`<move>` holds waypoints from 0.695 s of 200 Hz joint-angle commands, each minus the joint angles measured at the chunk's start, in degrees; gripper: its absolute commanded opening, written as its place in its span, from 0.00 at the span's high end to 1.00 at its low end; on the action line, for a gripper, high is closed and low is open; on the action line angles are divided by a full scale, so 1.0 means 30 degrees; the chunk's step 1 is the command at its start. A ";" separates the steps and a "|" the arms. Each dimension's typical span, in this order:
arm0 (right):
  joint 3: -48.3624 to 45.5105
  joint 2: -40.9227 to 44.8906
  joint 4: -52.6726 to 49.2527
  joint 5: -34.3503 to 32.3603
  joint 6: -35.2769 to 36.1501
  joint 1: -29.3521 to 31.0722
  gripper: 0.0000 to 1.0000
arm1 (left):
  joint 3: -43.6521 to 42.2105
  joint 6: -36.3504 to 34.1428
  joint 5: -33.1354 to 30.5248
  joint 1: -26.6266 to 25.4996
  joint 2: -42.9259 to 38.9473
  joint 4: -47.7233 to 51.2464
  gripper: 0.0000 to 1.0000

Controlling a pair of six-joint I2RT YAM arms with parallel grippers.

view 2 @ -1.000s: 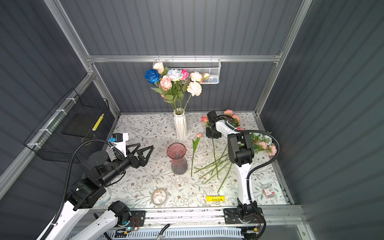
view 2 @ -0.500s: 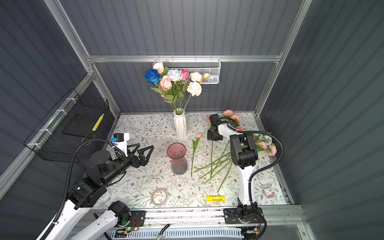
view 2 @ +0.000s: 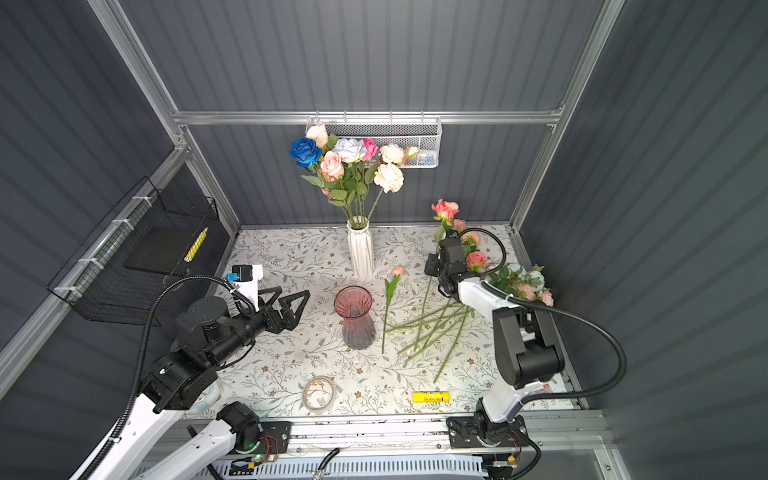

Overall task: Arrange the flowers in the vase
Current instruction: 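Lift the pink rose up out of the pile with the right gripper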

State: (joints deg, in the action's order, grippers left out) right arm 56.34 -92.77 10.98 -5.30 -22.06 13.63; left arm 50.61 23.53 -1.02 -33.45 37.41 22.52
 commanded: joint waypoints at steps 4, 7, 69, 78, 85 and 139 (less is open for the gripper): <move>-0.1282 0.2595 0.3743 -0.1567 0.0220 -0.0003 1.00 | 0.0650 -0.0282 -0.0247 -0.0127 -0.0161 0.0083 0.00; -0.1390 0.2898 0.3842 -0.1697 0.0329 0.0013 1.00 | 0.0650 -0.0306 -0.0247 -0.0114 -0.0204 0.0066 0.00; -0.3982 1.0313 0.5388 -0.2551 0.2934 0.1468 1.00 | 0.0693 -0.0533 -0.0538 -0.0129 -0.0470 -0.0259 0.00; -0.4122 1.1709 0.5335 -0.1765 0.3290 0.2027 1.00 | 0.0716 -0.0610 -0.0446 -0.0128 -0.0461 -0.0279 0.00; -0.4001 1.2659 0.5070 -0.1176 0.3618 0.2635 1.00 | 0.0708 -0.0694 -0.0300 -0.0129 -0.0486 -0.0315 0.00; 0.1686 1.4007 0.1837 0.2964 0.6406 0.9001 1.00 | 0.0702 -0.0986 -0.0375 -0.0126 -0.0626 0.0036 0.00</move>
State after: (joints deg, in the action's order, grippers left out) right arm 53.65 -49.01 19.90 -4.12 -7.79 35.14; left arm 50.85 22.09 -1.98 -33.47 36.21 22.33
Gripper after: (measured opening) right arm 0.061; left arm 0.997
